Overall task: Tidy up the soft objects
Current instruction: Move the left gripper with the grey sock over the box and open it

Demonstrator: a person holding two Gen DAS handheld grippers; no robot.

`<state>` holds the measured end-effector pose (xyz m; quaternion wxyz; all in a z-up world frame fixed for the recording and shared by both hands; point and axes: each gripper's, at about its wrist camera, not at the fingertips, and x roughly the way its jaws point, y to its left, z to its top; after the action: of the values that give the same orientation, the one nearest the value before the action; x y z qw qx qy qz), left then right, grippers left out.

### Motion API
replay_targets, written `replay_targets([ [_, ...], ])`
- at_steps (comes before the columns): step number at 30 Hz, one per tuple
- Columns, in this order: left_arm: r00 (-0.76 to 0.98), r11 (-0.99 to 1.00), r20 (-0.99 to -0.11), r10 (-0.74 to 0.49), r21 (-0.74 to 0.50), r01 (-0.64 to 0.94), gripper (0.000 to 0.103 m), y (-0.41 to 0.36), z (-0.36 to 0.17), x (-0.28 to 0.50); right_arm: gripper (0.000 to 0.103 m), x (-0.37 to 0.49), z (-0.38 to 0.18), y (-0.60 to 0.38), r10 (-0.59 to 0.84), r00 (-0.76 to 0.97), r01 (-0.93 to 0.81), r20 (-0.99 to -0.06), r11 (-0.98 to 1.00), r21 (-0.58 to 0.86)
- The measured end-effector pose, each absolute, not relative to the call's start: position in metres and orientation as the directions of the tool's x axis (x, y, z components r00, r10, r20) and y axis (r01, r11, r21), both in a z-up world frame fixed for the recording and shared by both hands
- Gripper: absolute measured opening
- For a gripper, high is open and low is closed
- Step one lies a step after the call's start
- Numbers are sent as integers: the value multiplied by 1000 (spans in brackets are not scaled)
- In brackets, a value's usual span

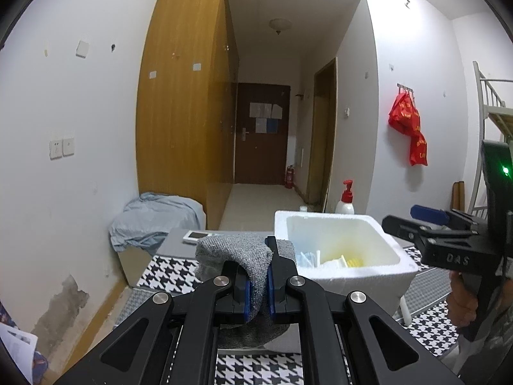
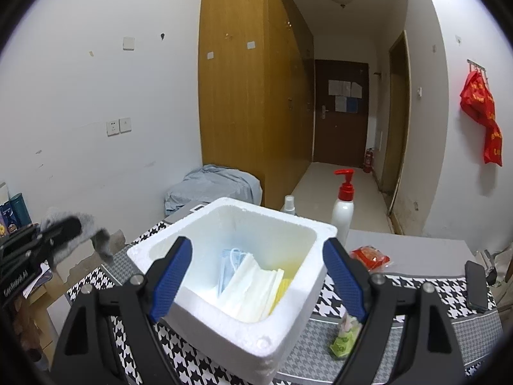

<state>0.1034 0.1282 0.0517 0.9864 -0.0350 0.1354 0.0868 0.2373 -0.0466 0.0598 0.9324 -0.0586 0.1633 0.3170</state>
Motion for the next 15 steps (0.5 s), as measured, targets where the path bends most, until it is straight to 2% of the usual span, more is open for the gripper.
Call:
replay_targets([
  [15,967,995,-235,95,-9,-100,8,106,74,135,87,226,56,-77,561,766,-595,-315,804,-15],
])
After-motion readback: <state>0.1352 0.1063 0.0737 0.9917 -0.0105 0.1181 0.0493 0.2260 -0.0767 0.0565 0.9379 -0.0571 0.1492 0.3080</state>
